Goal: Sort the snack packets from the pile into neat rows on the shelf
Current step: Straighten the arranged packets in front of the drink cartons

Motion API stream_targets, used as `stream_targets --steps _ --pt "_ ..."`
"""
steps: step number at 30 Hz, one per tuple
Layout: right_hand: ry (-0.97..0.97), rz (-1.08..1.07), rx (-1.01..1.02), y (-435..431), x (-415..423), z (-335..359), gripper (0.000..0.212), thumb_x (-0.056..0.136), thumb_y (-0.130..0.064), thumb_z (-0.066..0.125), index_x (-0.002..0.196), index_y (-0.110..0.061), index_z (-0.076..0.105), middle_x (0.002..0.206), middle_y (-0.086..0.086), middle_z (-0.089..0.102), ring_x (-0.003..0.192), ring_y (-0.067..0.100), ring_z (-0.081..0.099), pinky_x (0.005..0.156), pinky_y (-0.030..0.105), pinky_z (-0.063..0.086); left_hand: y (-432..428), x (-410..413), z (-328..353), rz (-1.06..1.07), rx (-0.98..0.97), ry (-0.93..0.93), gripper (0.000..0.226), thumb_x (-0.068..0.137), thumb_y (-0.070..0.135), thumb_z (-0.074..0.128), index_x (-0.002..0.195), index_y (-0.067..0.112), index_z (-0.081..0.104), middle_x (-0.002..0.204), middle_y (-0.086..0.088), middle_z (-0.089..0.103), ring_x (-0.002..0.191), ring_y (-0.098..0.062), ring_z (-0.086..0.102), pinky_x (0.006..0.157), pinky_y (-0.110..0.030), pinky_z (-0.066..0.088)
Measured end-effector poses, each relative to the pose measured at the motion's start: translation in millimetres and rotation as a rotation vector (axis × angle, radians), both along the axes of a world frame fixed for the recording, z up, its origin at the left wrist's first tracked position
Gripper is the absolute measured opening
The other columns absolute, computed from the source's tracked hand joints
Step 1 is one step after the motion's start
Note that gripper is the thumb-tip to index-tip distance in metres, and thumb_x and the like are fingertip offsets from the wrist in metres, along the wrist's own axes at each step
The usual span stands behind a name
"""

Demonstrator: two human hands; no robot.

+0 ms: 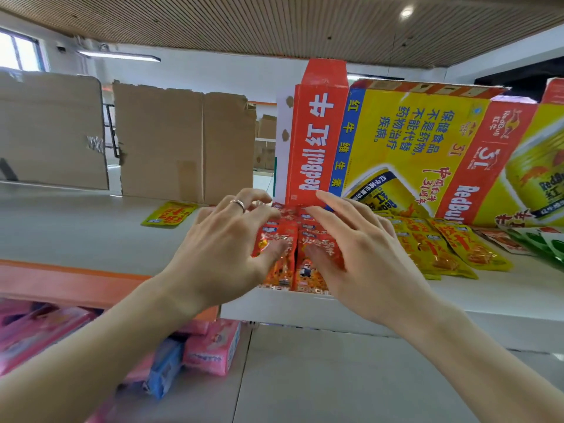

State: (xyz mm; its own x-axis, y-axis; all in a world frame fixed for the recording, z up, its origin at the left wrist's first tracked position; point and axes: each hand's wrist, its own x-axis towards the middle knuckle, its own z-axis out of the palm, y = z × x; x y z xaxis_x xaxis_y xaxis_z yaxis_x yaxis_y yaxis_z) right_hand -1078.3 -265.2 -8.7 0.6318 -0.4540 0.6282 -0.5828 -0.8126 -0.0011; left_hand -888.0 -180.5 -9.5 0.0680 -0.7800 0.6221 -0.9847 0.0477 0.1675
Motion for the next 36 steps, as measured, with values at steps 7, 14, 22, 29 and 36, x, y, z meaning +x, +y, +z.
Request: stream_targets --steps 7,14,22,29,36 --pt "0.009 0.027 0.021 11 41 2 0.054 0.093 -0.053 0.042 0.142 -0.03 0.044 0.154 -0.01 0.035 0.142 0.012 0.029 0.11 0.037 0.029 20 45 -2 0.029 -0.024 0.043 0.051 0.084 0.06 0.046 0.123 0.032 0.061 0.135 0.016 0.045 0.123 -0.011 0.048 0.098 -0.039 0.034" --pt "0.045 0.003 0.029 12 94 9 0.045 0.096 -0.045 0.048 0.138 -0.029 0.047 0.151 -0.009 0.038 0.139 0.016 0.034 0.107 0.039 0.033 31 100 -5 0.11 -0.02 0.072 0.052 0.083 0.058 0.046 0.123 0.029 0.061 0.134 0.016 0.046 0.119 -0.012 0.049 0.097 -0.037 0.032" --pt "0.095 -0.044 0.115 -4 144 17 0.046 0.097 -0.044 0.047 0.14 -0.03 0.044 0.151 -0.011 0.037 0.138 0.017 0.033 0.109 0.042 0.031 20 152 -2 0.183 -0.019 0.106 0.048 0.081 0.058 0.046 0.117 0.031 0.063 0.129 0.016 0.048 0.116 -0.015 0.052 0.092 -0.037 0.033" --pt "0.139 -0.087 0.178 -21 179 19 0.048 0.098 -0.046 0.046 0.141 -0.027 0.043 0.149 -0.009 0.039 0.135 0.018 0.037 0.107 0.043 0.035 -2 181 4 0.155 0.01 0.074 0.04 0.083 0.057 0.046 0.109 0.032 0.064 0.129 0.015 0.049 0.119 -0.015 0.051 0.095 -0.04 0.037" --pt "0.233 -0.305 0.343 -46 223 29 0.039 0.093 -0.049 0.047 0.108 -0.017 0.063 0.11 0.006 0.059 0.104 0.027 0.055 0.077 0.036 0.044 -38 200 15 0.155 0.044 0.002 0.035 0.092 0.048 0.055 0.12 0.027 0.06 0.132 0.012 0.047 0.121 -0.015 0.048 0.098 -0.039 0.032"
